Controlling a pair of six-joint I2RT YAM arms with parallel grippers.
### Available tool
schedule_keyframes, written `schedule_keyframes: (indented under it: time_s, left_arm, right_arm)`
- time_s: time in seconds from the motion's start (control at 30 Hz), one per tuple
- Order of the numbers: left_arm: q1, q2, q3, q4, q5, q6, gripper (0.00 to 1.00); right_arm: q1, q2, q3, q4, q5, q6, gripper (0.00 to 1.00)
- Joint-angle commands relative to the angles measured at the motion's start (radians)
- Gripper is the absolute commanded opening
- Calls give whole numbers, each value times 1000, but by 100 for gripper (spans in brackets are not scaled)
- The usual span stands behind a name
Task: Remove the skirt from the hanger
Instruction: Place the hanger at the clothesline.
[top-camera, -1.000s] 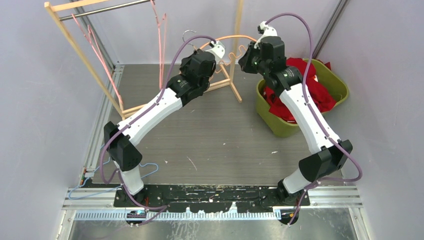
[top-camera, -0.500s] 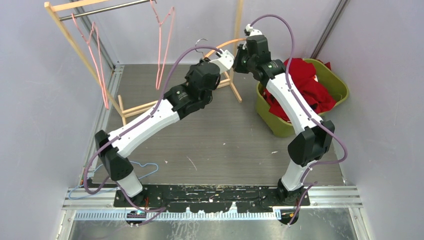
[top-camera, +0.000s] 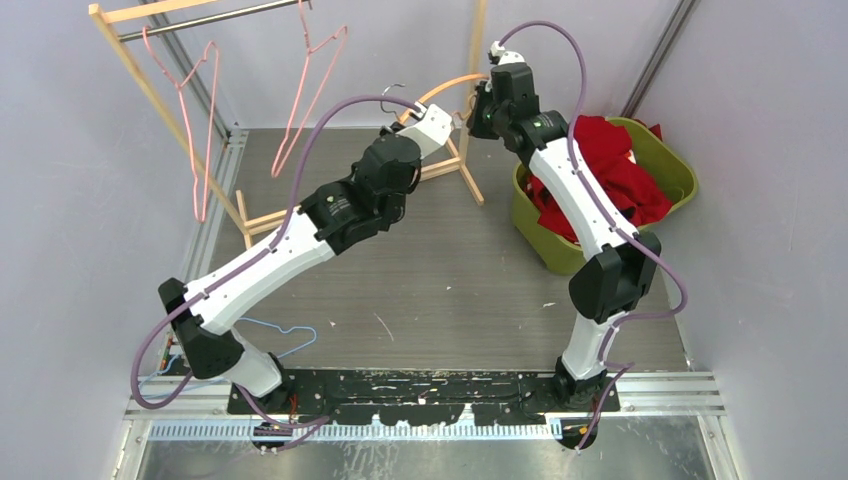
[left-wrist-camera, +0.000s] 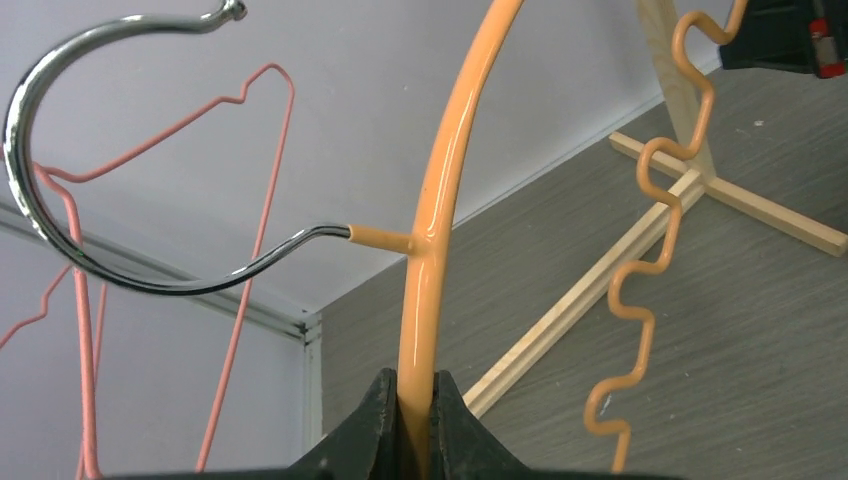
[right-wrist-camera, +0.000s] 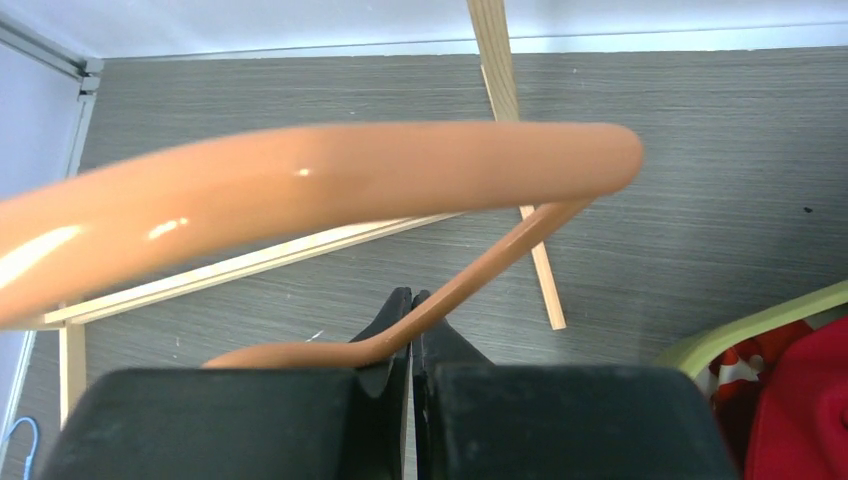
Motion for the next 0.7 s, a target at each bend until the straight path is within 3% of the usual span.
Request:
schedule_keyframes:
  time_s: [0.0, 0.47, 0.67]
  left_arm:
    - [34, -7, 29, 87, -17, 31, 0]
    - [259, 159, 190, 211, -124, 174, 0]
    - [278, 199, 283, 278, -151, 242, 0]
  right_arm:
    - [-3, -55, 19, 31, 35, -20, 5]
    - [-3, -231, -136, -19, 105, -114, 6]
    - [-2, -245, -142, -24, 116, -129, 6]
